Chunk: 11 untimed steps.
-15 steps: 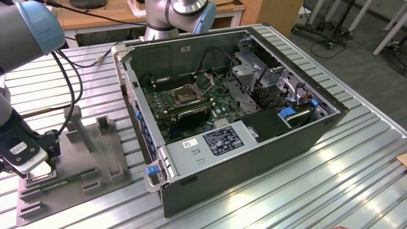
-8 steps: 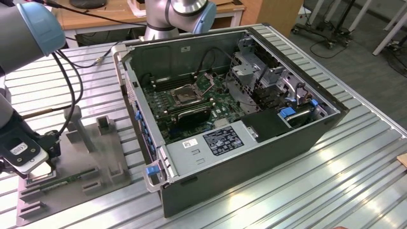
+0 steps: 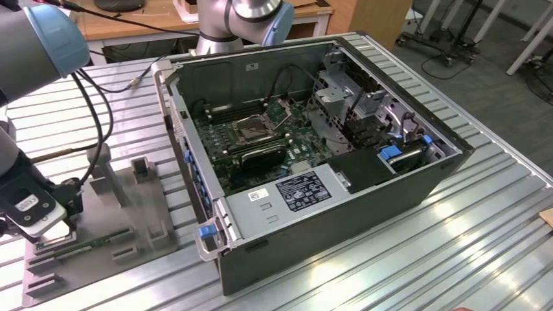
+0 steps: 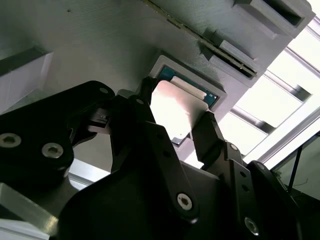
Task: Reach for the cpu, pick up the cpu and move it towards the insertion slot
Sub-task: 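Pick up the cpu and move it towards the insertion slot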
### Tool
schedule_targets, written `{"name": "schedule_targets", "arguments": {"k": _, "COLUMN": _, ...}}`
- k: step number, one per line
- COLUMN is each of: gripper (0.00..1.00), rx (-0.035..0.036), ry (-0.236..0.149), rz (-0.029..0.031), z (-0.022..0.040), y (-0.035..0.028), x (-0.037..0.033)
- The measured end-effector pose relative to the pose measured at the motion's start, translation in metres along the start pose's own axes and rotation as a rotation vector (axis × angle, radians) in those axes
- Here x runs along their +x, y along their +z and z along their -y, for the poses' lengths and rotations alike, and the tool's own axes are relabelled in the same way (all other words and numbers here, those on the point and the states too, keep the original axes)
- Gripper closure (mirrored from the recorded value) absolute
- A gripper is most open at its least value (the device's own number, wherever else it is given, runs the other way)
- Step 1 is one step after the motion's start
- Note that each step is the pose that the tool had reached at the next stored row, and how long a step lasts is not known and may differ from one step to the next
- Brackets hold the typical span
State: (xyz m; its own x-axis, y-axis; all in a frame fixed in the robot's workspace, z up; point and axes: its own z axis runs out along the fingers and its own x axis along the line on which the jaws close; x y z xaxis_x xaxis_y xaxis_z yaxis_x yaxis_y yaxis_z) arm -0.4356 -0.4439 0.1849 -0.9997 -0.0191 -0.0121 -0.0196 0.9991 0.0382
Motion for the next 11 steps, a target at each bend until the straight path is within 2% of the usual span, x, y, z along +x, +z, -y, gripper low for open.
{"name": "schedule_targets", "arguments": {"k": 11, "gripper": 0.42, "rx": 0.0000, "ry": 0.000, "rz": 0.0000, "z": 0.0000, "y": 0.0012, "x": 0.0000}}
